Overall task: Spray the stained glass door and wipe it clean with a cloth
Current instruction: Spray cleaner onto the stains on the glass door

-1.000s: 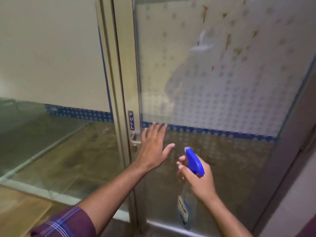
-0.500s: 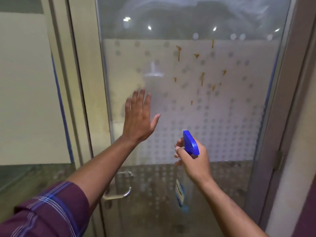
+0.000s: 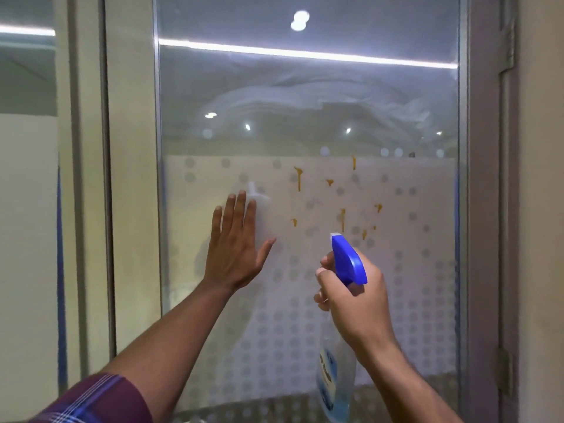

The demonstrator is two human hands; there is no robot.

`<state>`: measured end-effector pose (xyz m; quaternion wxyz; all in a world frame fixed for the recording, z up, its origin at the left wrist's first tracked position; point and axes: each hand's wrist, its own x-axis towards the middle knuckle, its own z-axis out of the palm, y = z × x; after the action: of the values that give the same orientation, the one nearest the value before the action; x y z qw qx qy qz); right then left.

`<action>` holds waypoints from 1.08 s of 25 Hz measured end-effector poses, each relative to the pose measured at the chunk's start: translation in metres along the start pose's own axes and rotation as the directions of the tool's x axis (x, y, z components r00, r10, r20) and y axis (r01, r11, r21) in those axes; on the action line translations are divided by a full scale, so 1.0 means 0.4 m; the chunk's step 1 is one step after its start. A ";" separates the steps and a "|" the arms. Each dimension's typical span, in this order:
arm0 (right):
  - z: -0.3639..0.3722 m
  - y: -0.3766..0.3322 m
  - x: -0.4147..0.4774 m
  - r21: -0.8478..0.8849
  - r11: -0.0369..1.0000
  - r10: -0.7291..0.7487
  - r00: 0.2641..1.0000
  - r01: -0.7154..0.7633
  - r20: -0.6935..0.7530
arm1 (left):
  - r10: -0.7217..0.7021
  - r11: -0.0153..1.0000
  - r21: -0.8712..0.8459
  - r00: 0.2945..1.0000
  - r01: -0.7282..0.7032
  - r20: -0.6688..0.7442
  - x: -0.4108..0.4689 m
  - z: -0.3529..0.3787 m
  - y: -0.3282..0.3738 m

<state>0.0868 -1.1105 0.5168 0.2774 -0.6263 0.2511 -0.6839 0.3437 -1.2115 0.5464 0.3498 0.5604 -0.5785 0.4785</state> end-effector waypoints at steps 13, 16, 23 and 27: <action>-0.116 -0.037 0.144 -0.153 0.974 -0.183 0.976 0.164 -0.120 | 0.041 0.992 0.123 0.990 -0.024 -0.138 -0.005 0.085 -0.025; -0.134 -0.039 0.158 -0.255 0.955 -0.186 0.976 0.152 -0.114 | 0.032 0.991 0.130 0.991 -0.015 -0.127 -0.004 0.082 -0.024; -0.170 -0.037 0.136 -0.286 0.940 -0.235 0.960 0.185 -0.150 | 0.033 0.990 0.141 0.992 -0.015 -0.124 -0.004 0.087 -0.027; -0.185 -0.030 0.112 -0.258 0.942 -0.254 0.958 0.213 -0.135 | 0.026 0.990 0.143 0.992 -0.008 -0.125 -0.003 0.083 -0.026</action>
<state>0.0094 -1.1334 0.5505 0.0939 -0.6214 0.2783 -0.7263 0.3583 -1.2415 0.5370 0.3408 0.5475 -0.5242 0.5561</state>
